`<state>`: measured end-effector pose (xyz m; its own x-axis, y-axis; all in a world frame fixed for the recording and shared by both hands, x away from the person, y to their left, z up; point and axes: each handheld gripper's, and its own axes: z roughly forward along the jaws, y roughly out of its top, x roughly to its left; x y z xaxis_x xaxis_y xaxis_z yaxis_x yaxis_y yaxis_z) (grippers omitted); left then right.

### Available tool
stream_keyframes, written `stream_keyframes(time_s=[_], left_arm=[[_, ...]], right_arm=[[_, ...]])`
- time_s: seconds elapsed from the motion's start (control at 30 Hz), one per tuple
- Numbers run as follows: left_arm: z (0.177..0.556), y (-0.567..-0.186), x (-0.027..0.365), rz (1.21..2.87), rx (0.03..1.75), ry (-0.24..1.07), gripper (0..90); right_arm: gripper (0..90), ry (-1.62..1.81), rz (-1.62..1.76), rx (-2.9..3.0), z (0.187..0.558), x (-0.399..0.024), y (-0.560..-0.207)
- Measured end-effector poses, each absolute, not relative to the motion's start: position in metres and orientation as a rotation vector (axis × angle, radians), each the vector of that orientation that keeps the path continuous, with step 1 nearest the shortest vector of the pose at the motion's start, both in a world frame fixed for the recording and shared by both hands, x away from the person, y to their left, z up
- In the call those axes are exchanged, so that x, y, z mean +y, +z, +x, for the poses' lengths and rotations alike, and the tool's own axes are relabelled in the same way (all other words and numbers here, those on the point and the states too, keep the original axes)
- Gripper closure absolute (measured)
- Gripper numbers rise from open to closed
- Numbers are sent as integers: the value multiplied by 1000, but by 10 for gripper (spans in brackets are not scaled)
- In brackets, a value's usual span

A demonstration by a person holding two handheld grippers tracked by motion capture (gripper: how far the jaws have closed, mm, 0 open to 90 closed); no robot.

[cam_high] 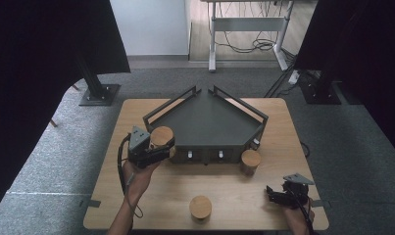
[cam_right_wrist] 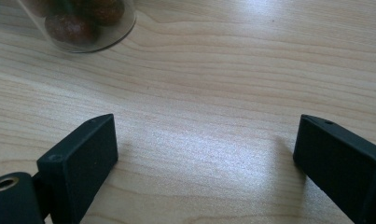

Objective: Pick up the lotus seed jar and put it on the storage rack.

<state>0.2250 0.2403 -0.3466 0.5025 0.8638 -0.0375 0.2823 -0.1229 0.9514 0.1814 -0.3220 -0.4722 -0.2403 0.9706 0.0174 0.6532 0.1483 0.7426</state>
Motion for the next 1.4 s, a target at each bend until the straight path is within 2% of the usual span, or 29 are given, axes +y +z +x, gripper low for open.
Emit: stream_keyframes(time_s=[1.4], left_arm=[[254,-338,224,1648,1030,706,238]], right_arm=[[57,889,1545,1961,181,-322,-472]])
